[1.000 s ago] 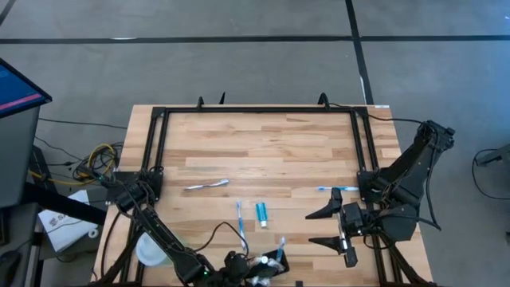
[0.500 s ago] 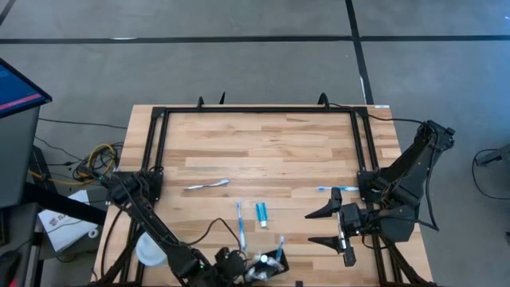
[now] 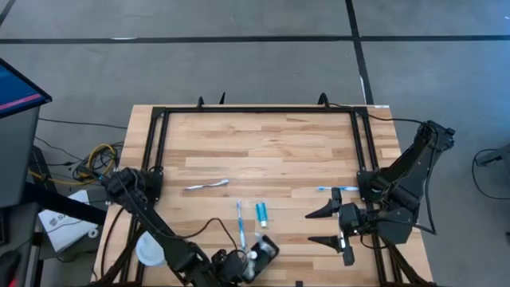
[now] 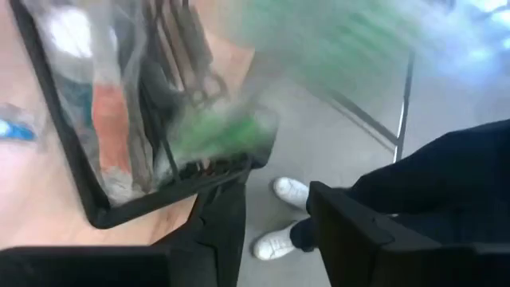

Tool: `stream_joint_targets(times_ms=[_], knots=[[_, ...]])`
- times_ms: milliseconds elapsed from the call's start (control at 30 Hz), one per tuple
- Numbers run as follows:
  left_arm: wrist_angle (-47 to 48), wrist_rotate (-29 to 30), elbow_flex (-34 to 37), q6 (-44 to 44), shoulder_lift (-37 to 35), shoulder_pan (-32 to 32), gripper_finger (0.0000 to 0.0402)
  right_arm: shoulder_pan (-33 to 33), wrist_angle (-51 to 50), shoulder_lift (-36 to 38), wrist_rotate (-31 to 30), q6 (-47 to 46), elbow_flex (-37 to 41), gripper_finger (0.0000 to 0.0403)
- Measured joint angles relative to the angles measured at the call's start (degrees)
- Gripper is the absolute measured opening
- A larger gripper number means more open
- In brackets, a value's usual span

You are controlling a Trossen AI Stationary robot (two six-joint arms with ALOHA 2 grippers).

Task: Pick & Place toothbrushing station
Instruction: Adjust the black wire organizer

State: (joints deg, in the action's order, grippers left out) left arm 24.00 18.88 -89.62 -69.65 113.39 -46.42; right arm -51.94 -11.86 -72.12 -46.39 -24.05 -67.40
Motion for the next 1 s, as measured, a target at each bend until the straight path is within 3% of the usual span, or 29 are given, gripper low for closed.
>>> stream_joint_targets(times_ms=[367,500,700,867,1000], knots=[[5.34,1.01,1.85,-1.25,-3.87,1.49,0.0099,0.36,-3.60,0.09,0.02,-1.73,0.00,0.0256],[7.99,2.29,3.52,-4.29,-6.97,1.34,0.0081,0.65,-7.44,0.13,0.56,-9.81,0.00,0.0256],[13.62,6.61,6.20,-8.86,-11.01,1.94,0.0026,3.86,-17.00,0.13,9.70,-22.25,0.00,0.0254],[13.42,3.40,11.18,-10.70,-13.08,5.62,0.0003,6.56,-20.10,0.13,15.43,-22.94,0.00,0.0231],[12.65,0.79,13.92,-9.77,-13.27,9.80,0.0001,8.84,-21.75,-0.29,19.48,-22.70,0.00,0.0183]])
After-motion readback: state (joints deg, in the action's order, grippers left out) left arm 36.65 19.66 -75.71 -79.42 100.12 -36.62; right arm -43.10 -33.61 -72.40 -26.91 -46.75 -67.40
